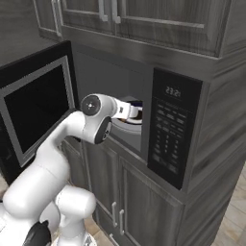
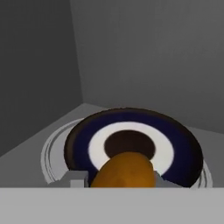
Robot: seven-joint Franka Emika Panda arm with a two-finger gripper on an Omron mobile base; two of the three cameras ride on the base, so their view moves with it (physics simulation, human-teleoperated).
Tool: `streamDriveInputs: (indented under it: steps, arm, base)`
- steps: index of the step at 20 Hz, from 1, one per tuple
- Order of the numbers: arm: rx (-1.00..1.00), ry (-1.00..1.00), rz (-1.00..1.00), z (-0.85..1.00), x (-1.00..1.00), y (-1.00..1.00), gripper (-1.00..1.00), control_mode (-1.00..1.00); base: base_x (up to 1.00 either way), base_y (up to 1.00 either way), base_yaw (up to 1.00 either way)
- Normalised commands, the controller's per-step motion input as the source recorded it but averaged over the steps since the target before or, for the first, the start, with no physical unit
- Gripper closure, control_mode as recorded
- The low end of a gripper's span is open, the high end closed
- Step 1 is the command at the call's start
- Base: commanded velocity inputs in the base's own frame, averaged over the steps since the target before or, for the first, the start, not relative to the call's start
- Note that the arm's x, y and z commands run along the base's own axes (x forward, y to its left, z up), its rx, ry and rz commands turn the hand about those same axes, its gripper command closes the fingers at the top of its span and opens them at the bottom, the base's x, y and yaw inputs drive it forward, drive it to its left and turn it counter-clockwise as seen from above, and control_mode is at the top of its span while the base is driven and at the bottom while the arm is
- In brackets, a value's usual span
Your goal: Pick the mushroom from the counter and place it in the microwave. Then turn on the microwave.
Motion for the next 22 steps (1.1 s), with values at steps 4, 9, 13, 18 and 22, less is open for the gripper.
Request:
streamDriveInputs:
  steps: [4,9,13,18,22]
  arm:
    - [0.0,0.0,0.0,-0.14,0.3,-0.08,1.0,-1.0]
    - [0.0,0.0,0.0,-0.13,0.31,-0.1,1.0,-1.0]
    - [0.0,0.0,0.0,-0.11,0.31,-0.11,1.0,-1.0]
    - [0.0,0.0,0.0,-0.1,0.28,-0.07,1.0,-1.0]
    - [0.0,0.0,0.0,-0.11,0.23,0.0,1.0,-1.0]
  base:
    - [0.0,0.0,0.0]
    - [0.0,0.0,0.0]
    - [0.0,0.0,0.0]
    - [0.0,0.0,0.0]
    - [0.0,0.0,0.0]
